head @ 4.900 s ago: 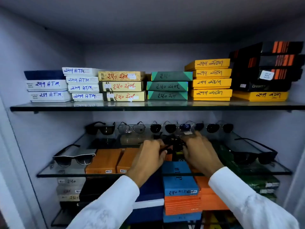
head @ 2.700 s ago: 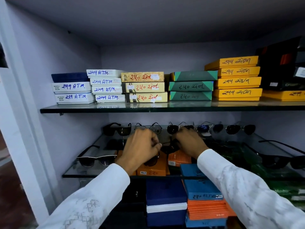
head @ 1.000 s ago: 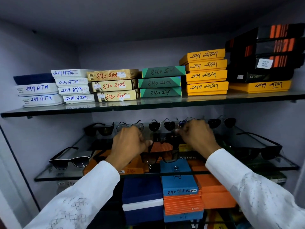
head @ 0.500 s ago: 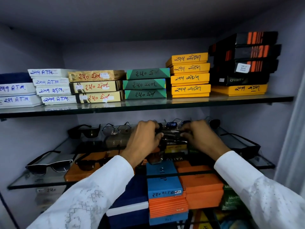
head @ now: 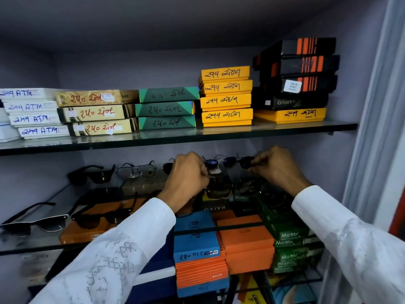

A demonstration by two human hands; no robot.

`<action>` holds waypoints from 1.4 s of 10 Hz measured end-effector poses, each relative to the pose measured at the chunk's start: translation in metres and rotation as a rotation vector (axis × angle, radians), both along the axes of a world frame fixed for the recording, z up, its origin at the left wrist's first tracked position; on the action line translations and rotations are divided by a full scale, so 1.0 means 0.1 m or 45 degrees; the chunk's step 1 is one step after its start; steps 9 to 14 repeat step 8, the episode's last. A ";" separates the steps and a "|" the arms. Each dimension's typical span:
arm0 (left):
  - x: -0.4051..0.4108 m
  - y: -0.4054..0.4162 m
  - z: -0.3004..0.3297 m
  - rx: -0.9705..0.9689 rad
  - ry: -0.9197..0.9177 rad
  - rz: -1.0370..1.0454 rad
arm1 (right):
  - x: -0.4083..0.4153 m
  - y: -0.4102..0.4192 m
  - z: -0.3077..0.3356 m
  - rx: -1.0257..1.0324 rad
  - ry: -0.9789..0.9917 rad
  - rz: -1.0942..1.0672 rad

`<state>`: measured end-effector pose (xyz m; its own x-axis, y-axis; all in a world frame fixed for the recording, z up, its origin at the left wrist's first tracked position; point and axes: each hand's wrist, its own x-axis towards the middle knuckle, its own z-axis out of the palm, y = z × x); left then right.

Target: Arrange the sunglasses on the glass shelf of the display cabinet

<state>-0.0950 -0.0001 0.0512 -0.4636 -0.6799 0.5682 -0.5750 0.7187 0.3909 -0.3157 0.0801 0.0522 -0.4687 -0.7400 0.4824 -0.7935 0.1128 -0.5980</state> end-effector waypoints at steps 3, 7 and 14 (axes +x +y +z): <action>-0.08 -0.07 -0.07 0.148 -0.248 0.103 | -0.10 -0.20 -0.19 0.266 0.186 -0.015; 0.01 -0.07 -0.07 0.212 -0.292 0.068 | 0.06 -0.07 -0.18 0.391 0.399 -0.014; 0.07 -0.01 -0.08 0.174 -0.177 0.030 | 0.20 0.04 -0.11 0.224 0.406 0.086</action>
